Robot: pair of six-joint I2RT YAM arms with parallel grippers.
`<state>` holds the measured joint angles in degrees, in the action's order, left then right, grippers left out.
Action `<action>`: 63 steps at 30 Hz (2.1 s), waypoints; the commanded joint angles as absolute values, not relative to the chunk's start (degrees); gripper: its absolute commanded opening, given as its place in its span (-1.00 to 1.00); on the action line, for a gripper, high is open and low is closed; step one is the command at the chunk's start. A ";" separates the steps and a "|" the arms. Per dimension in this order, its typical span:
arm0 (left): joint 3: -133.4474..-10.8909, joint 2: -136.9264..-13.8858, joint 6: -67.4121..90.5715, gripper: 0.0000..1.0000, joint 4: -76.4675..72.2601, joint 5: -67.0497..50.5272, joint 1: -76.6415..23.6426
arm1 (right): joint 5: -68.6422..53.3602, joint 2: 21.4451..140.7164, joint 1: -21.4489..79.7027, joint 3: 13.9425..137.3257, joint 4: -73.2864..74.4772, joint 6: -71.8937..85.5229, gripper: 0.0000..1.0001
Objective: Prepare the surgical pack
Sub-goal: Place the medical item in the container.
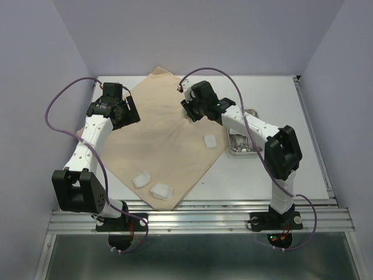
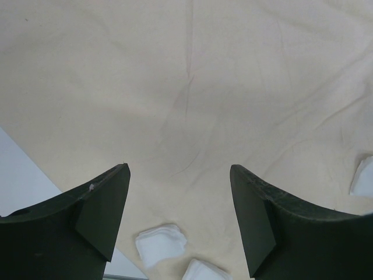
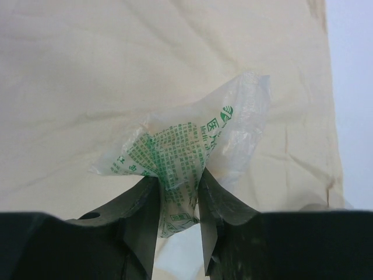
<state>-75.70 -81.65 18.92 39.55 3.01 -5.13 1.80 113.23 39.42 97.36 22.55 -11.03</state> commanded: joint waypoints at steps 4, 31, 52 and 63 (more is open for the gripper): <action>-77.69 -80.07 18.11 0.62 39.90 2.02 -4.75 | 6.15 103.28 27.54 89.74 23.46 -0.18 -0.31; -76.64 -81.30 18.11 0.61 39.02 0.88 -4.75 | 11.16 107.14 12.83 82.44 25.85 22.15 -0.03; -77.08 -82.27 18.37 0.61 38.67 0.26 -4.75 | 9.94 98.44 12.83 73.83 20.22 20.57 -0.02; -76.64 -82.27 18.54 0.59 38.58 0.26 -4.75 | 6.68 104.32 12.83 72.68 15.56 21.62 -0.53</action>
